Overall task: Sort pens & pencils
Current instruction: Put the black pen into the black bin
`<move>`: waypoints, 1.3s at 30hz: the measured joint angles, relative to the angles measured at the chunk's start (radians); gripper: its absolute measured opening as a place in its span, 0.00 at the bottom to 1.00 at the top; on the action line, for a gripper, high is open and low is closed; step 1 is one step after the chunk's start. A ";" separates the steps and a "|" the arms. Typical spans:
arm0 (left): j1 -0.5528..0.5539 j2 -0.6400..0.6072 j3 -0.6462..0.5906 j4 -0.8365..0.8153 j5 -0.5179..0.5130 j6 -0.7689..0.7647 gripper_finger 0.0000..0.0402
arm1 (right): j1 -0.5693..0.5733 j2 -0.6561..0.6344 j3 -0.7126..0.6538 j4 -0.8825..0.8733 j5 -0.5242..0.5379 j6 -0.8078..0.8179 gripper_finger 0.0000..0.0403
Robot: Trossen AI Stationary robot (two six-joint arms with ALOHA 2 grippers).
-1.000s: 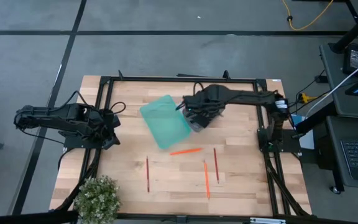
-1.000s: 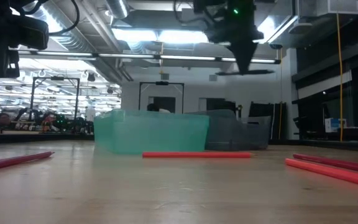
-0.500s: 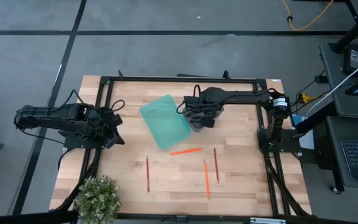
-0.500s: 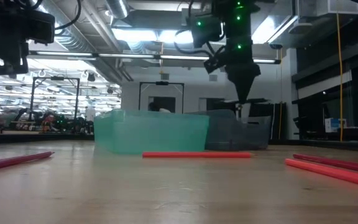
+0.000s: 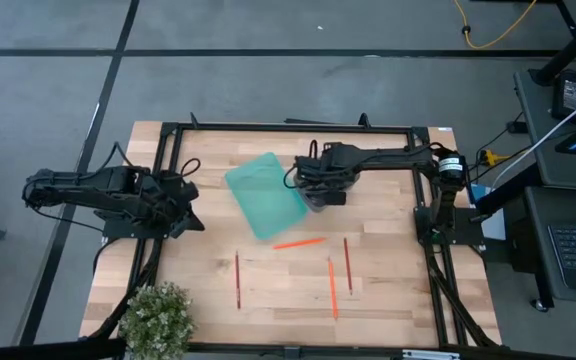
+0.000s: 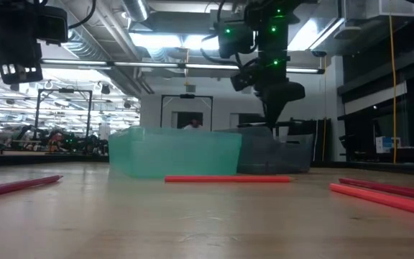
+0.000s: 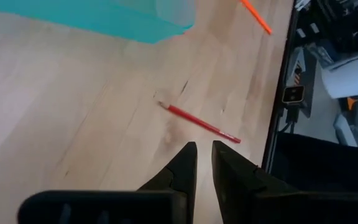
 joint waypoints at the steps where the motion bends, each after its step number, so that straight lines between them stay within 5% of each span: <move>1: 0.000 0.000 0.000 0.009 0.000 0.008 0.11 | 0.000 0.000 0.000 0.005 0.000 -0.015 0.06; 17: 0.000 0.000 0.000 0.016 -0.001 0.014 0.11 | 0.001 0.000 -0.001 0.086 -0.077 -0.124 0.06; 33: 0.000 0.000 0.000 0.016 -0.012 0.015 0.11 | 0.000 0.004 -0.182 0.256 -0.092 -0.127 0.07; 39: 0.000 0.000 0.000 0.016 -0.012 0.016 0.11 | -0.003 0.004 -0.178 0.270 -0.080 -0.124 0.18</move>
